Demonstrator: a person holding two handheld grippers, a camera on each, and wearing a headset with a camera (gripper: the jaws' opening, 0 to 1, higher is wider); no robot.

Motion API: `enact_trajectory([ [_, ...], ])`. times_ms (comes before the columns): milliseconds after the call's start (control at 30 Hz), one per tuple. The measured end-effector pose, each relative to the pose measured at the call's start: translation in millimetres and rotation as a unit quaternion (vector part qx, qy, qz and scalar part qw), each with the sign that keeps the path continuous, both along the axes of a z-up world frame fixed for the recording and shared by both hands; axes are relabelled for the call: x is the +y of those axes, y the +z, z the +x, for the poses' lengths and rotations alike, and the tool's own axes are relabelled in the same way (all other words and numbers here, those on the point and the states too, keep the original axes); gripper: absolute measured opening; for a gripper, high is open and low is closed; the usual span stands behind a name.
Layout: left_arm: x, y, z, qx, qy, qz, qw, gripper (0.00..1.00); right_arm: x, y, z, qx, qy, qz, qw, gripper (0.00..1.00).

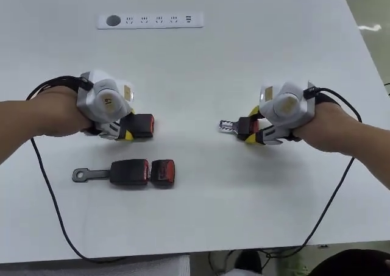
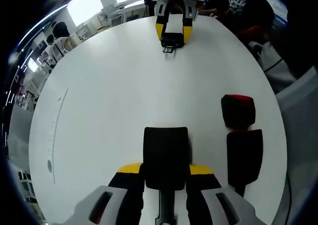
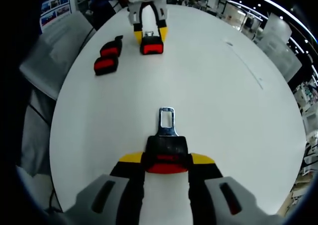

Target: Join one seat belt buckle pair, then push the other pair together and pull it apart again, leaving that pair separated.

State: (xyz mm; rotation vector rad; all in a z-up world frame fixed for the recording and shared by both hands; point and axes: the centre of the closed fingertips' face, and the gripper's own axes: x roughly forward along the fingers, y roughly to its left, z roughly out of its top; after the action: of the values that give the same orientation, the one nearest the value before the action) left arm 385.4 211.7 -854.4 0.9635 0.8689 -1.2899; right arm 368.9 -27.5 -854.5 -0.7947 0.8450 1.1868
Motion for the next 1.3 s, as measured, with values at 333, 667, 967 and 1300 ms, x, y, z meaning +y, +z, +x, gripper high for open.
enact_trajectory([
  [333, -0.8, -0.7, -0.6, 0.003, -0.009, 0.005, 0.9999, 0.33, 1.5, -2.5, 0.9, 0.01, 0.021, -0.013, 0.9996, 0.34],
  [667, -0.2, -2.4, -0.1, 0.007, 0.004, 0.011, 0.9999, 0.33, 1.9, -4.3, 3.4, 0.02, 0.005, -0.017, 0.9996, 0.35],
  [967, -0.2, -3.4, 0.4, 0.008, 0.011, 0.003, 0.9999, 0.33, 22.8, -3.9, 2.6, 0.018, 0.003, -0.019, 0.9997, 0.35],
  [1300, -1.1, -3.8, 0.3, 0.008, 0.012, -0.002, 0.9999, 0.32, 81.4, -3.4, 3.3, 0.017, 0.018, 0.011, 0.9996, 0.35],
])
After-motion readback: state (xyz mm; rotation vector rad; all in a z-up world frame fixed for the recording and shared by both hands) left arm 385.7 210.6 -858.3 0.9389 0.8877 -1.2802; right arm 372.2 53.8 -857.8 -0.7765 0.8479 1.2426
